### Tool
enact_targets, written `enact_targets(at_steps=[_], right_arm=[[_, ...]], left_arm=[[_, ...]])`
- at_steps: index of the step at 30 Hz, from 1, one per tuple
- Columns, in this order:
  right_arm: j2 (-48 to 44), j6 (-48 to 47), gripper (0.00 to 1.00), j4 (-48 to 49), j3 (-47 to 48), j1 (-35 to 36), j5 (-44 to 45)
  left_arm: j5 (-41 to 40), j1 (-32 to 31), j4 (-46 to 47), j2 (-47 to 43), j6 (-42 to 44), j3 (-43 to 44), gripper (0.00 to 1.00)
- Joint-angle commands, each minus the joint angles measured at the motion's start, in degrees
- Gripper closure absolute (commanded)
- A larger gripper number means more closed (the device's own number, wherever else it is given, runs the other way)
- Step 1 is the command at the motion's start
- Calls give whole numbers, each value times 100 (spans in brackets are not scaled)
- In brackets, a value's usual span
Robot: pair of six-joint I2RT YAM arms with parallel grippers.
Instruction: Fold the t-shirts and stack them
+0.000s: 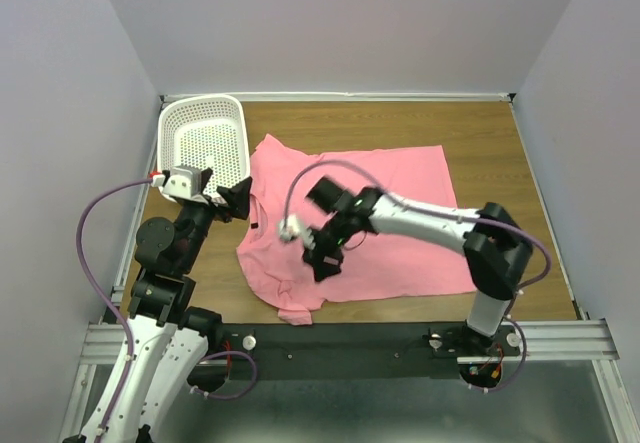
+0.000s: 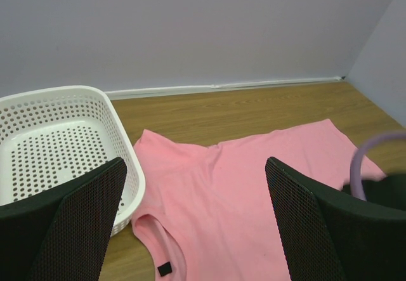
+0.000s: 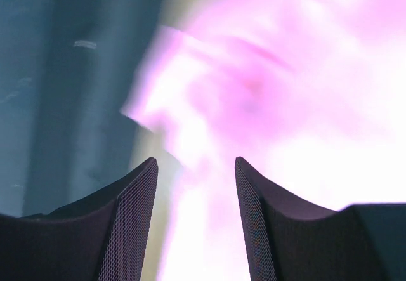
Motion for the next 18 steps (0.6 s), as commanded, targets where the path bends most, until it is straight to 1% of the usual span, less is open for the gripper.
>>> enact_targets(at_steps=[1,3,4,5,6,7,8,9,10,11,12,13,15,16,18], right_arm=[[-724,967,40,241,-604,-2192,64],[-988,1260,40,540,-895,-2961,545],[-1085,1374,40,628,-1053,-3705,696],[-1260,1523,40,881,-1368,-4086,1063],[-1305,1603,39,962,-1476,-4482,1154],[-1375,1604,39,1033,-1642,-5277,1163],[-1376,1647,39,1094,-1696,-5668,1181],[-1367,1682,39,1147,-1731,-6386,1242],[-1341,1665,39,1148,-1758,-6680,1243],[-1297,1674,37,1165,-1802,-6944,1234],[-1210,1657,36,1165,-1828,-7164,1138],[-1165,1604,36,1157,-1863,-7506,1059],[-1060,1586,36,1156,-1960,-7701,918],[-946,1560,36,1156,-1995,-7807,883],[-779,1560,36,1165,-2065,-7869,760]], left_arm=[[99,33,57,37,-176,-50,2],[257,33,66,133,-308,-50,2],[310,33,66,160,-361,-68,2],[345,33,57,212,-587,-85,2],[345,33,40,230,-738,-112,2],[354,33,14,274,-913,-199,2],[372,33,-13,274,-1167,-261,2],[459,41,-91,335,-1640,-331,3],[538,33,-118,379,-1940,-488,3],[626,33,-145,458,-2169,-559,3],[870,24,-136,502,-2555,-638,3],[951,24,-136,581,-2706,-796,4],[987,24,-206,652,-2874,-929,4],[970,33,-233,696,-3031,-1025,7],[978,24,-259,714,-3095,-1017,7]])
